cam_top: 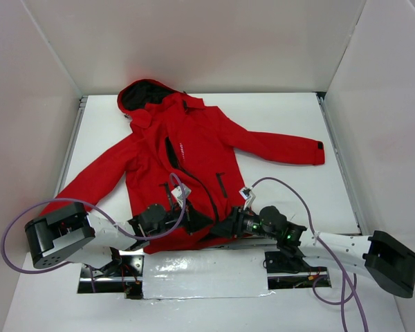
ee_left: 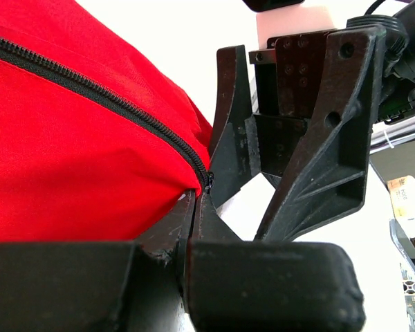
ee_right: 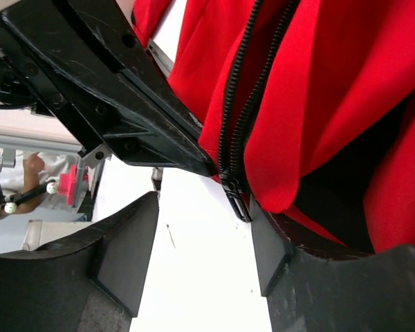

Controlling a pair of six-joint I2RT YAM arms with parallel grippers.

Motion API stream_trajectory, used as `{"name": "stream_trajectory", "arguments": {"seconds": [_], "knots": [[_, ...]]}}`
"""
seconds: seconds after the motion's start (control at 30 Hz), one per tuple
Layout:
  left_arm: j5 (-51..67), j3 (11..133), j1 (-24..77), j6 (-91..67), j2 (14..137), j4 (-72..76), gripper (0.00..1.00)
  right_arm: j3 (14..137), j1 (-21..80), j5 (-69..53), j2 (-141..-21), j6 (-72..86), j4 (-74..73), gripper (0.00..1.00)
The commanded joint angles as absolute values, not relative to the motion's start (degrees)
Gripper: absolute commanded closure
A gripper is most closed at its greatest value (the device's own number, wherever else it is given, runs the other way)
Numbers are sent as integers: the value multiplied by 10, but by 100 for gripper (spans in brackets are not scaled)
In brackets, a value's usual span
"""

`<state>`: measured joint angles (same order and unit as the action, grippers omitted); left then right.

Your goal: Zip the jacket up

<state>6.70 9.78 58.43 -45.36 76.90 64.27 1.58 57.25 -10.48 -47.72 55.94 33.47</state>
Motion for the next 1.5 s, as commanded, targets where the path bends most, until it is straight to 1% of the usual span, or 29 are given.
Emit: {"name": "stream_trajectory", "arguments": {"seconds": [0.0, 0.03, 0.2, 0.4, 0.47, 0.5, 0.6, 0.63, 0.67, 0.7, 0.77, 0.83, 0.9, 1.1, 1.27, 1.33, 1.47], "knots": [[67, 111, 587, -452, 760, 673, 100, -48, 578, -97, -467, 562, 354, 38], [68, 112, 587, -451, 760, 673, 100, -48, 578, -98, -466, 562, 354, 41], [67, 111, 587, -453, 761, 675, 100, -48, 582, -98, -463, 570, 341, 44], [65, 111, 587, -451, 761, 673, 100, -53, 583, -88, -464, 579, 333, 52], [64, 111, 587, -452, 759, 672, 100, -53, 584, -86, -468, 582, 332, 56], [64, 112, 587, -452, 759, 671, 100, -53, 584, -86, -470, 584, 332, 63], [65, 112, 587, -453, 760, 674, 100, -54, 584, -84, -474, 588, 332, 67], [65, 111, 587, -453, 759, 676, 100, -53, 584, -83, -474, 590, 328, 74], [65, 111, 587, -453, 760, 675, 100, -53, 586, -77, -474, 591, 323, 85], [65, 111, 587, -454, 759, 675, 100, -52, 586, -76, -474, 596, 319, 93], [65, 111, 587, -453, 759, 674, 100, -52, 587, -75, -470, 594, 316, 93], [65, 111, 587, -452, 758, 673, 100, -51, 586, -73, -468, 597, 309, 95], [64, 111, 587, -453, 758, 674, 100, -50, 588, -71, -463, 599, 303, 100], [67, 112, 587, -450, 760, 674, 100, -40, 588, -70, -430, 607, 258, 100], [69, 103, 587, -445, 759, 682, 100, -6, 588, -70, -398, 609, 183, 100], [76, 103, 587, -445, 761, 685, 100, 30, 588, -70, -396, 605, 151, 100], [85, 95, 588, -455, 775, 711, 100, 62, 584, -92, -406, 585, 140, 100]]}}
